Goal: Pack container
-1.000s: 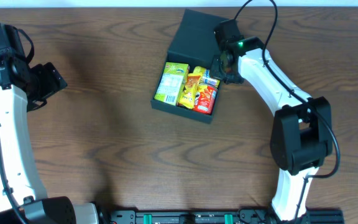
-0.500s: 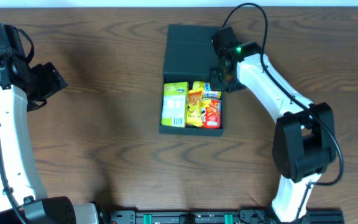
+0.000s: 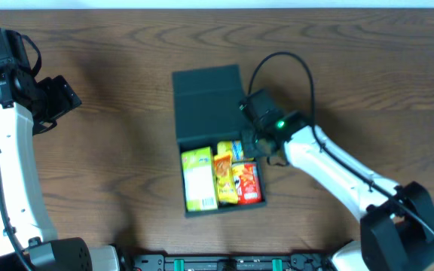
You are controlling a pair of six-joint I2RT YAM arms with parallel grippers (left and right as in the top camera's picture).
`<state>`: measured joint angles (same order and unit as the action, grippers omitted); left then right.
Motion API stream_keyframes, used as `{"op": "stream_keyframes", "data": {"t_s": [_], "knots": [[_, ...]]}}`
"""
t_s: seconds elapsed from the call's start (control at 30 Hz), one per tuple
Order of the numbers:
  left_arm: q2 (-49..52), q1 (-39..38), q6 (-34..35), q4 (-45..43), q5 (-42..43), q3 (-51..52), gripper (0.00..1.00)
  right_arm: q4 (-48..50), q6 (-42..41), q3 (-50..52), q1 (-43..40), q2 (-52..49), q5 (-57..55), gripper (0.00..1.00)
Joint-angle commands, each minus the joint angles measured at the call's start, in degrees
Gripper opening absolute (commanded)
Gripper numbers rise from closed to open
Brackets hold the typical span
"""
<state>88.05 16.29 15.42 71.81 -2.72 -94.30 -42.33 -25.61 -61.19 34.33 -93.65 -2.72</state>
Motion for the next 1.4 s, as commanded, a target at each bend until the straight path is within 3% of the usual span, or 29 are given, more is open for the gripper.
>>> {"op": "stream_keyframes", "data": {"t_s": [0.0,0.3,0.93,0.97,1.03,1.13,1.23,1.37], "knots": [[0.02,0.2,0.04,0.17,0.22,0.13,0.95,-1.6,-6.86,4.04,3.23,-2.78,0.98,0.01],[0.02,0.2,0.04,0.17,0.22,0.11,0.95,-0.7,-23.19,6.38,5.88,-0.94,-2.14,0.01],[0.02,0.2,0.04,0.17,0.22,0.13,0.95,2.29,-28.59,9.14,6.27,1.95,-4.13,0.02],[0.02,0.2,0.04,0.17,0.22,0.13,0.95,1.46,-28.61,9.14,6.4,3.13,-3.91,0.04],[0.02,0.2,0.04,0.17,0.22,0.13,0.95,0.33,-28.59,9.11,6.64,5.88,-4.15,0.18],[0.02,0.2,0.04,0.17,0.22,0.13,0.95,-1.46,-28.57,9.11,6.6,12.85,-5.49,0.5],[0.02,0.2,0.04,0.17,0.22,0.13,0.95,-3.61,-28.55,9.11,6.56,19.04,-7.74,0.54],[0.02,0.2,0.04,0.17,0.22,0.13,0.95,-3.65,-23.23,9.05,4.55,25.31,-8.85,0.47]]}}
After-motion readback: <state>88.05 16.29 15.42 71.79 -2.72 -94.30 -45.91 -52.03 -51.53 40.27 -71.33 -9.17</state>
